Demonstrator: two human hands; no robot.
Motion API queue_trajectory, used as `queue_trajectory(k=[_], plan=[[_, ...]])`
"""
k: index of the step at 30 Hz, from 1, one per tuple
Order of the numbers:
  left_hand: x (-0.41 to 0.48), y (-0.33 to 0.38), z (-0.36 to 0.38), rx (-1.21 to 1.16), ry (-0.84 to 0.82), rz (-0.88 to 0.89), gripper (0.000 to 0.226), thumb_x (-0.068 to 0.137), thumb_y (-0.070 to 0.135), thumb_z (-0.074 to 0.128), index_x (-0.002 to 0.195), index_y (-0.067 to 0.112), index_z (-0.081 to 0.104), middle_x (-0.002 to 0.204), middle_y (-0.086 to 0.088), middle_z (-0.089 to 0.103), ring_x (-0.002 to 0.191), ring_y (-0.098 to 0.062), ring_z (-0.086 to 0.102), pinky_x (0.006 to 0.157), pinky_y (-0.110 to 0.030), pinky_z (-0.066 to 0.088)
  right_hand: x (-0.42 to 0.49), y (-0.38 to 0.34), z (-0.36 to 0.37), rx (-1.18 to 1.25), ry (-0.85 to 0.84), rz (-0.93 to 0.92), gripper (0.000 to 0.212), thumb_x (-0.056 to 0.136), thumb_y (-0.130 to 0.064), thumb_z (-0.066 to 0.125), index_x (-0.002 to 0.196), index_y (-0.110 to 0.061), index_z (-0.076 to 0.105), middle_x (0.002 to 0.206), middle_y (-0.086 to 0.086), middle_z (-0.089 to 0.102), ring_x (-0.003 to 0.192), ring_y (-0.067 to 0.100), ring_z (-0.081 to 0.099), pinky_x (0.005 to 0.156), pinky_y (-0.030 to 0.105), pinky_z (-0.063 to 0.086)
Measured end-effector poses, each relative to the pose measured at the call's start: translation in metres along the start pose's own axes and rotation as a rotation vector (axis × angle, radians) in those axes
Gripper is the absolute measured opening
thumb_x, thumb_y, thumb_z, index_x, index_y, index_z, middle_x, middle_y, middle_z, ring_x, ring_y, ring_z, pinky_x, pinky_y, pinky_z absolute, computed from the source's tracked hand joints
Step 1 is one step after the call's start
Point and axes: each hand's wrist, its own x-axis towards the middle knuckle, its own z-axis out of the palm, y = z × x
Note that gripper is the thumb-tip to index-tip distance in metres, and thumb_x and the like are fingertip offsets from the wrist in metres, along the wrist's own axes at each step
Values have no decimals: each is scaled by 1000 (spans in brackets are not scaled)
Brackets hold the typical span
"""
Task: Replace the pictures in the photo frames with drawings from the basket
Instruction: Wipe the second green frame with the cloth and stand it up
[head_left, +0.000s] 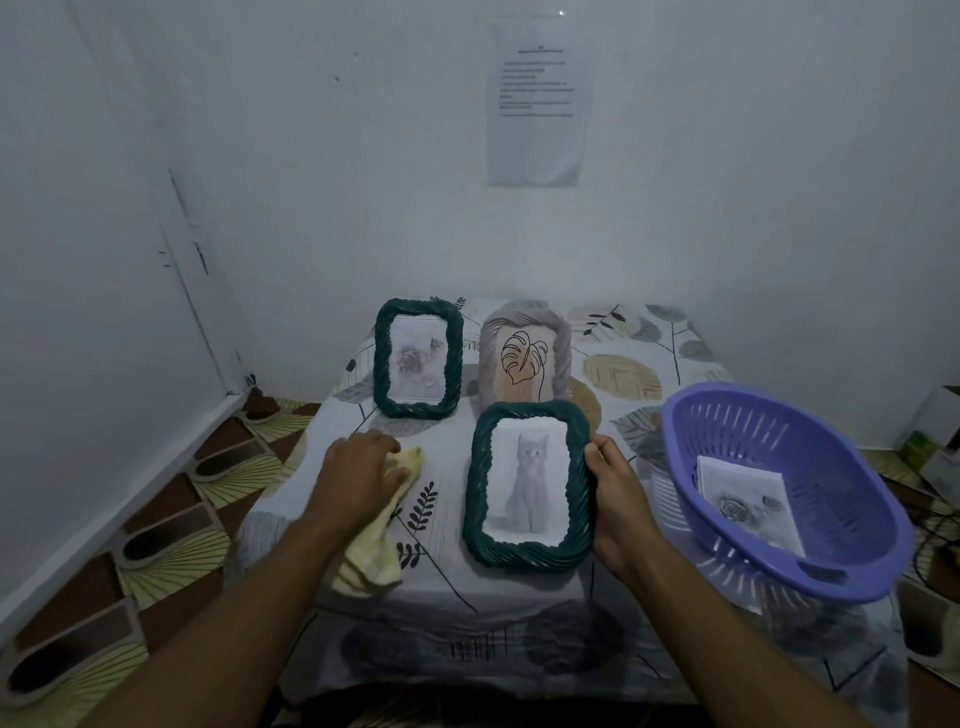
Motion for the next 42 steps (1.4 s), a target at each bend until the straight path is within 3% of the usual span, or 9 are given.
queue_trajectory(k=[2, 4, 8, 13, 21, 29, 35, 39, 42], plan=[[1, 9, 6, -25, 42, -14, 24, 91, 30, 59, 109, 15, 66, 113, -1, 64, 107, -23, 56, 101, -40, 34, 2, -1, -3, 5, -11, -7, 17, 102, -18, 43, 100, -11, 58, 80, 5, 67, 68, 16, 62, 64, 34, 48], [3, 33, 4, -257, 87, -8, 20, 95, 27, 55, 101, 13, 67, 103, -5, 67, 94, -22, 60, 86, -34, 43, 5, -3, -4, 10, -19, -16, 17, 102, -19, 43, 97, -11, 58, 79, 5, 66, 66, 16, 61, 62, 34, 48], [8, 94, -4, -994, -224, -258, 36, 101, 37, 41, 98, 9, 65, 93, -9, 68, 85, -22, 64, 76, -36, 53, 9, -13, -2, 6, -21, -60, 18, 102, -18, 43, 94, -12, 58, 82, 7, 66, 70, 18, 60, 67, 36, 47], [22, 124, -3, -1319, -261, -448, 37, 102, 35, 41, 107, 4, 59, 97, -11, 65, 86, -22, 59, 79, -36, 47, 19, -23, -9, -97, -40, -103, 24, 103, -26, 40, 113, -18, 60, 109, 3, 71, 100, 22, 67, 88, 43, 55], [23, 133, -2, -1460, -255, -479, 27, 102, 29, 42, 100, 14, 64, 89, -2, 70, 81, -19, 63, 79, -35, 52, 23, -29, -15, -163, -66, -94, 26, 103, -31, 40, 112, -20, 62, 112, 1, 71, 106, 21, 67, 94, 46, 53], [52, 154, -9, -1529, -266, -359, 27, 102, 27, 42, 108, 11, 63, 104, -5, 70, 94, -19, 64, 90, -36, 52, 39, -60, -26, -144, -15, -193, 23, 101, -27, 44, 92, -13, 61, 95, 11, 70, 86, 22, 65, 76, 37, 51], [117, 210, -23, -1480, -215, -240, 28, 101, 31, 41, 106, 13, 61, 105, -8, 70, 92, -21, 66, 75, -35, 56, 85, -127, -46, -46, -34, -296, 24, 101, -24, 42, 84, -17, 56, 82, 4, 63, 73, 16, 58, 62, 28, 46], [154, 237, -17, -1420, -150, -207, 25, 101, 28, 41, 86, 14, 56, 87, -6, 65, 72, -16, 61, 57, -25, 49, 122, -148, -63, 25, -35, -264, 31, 100, -22, 41, 70, -22, 48, 73, 0, 53, 64, 14, 49, 55, 28, 36], [179, 249, 1, -1408, -131, -237, 26, 99, 27, 42, 78, 16, 52, 80, -8, 59, 74, -20, 57, 66, -32, 47, 150, -150, -78, 49, -48, -216, 30, 99, -24, 42, 70, -24, 49, 77, 1, 53, 68, 16, 49, 62, 31, 35]])
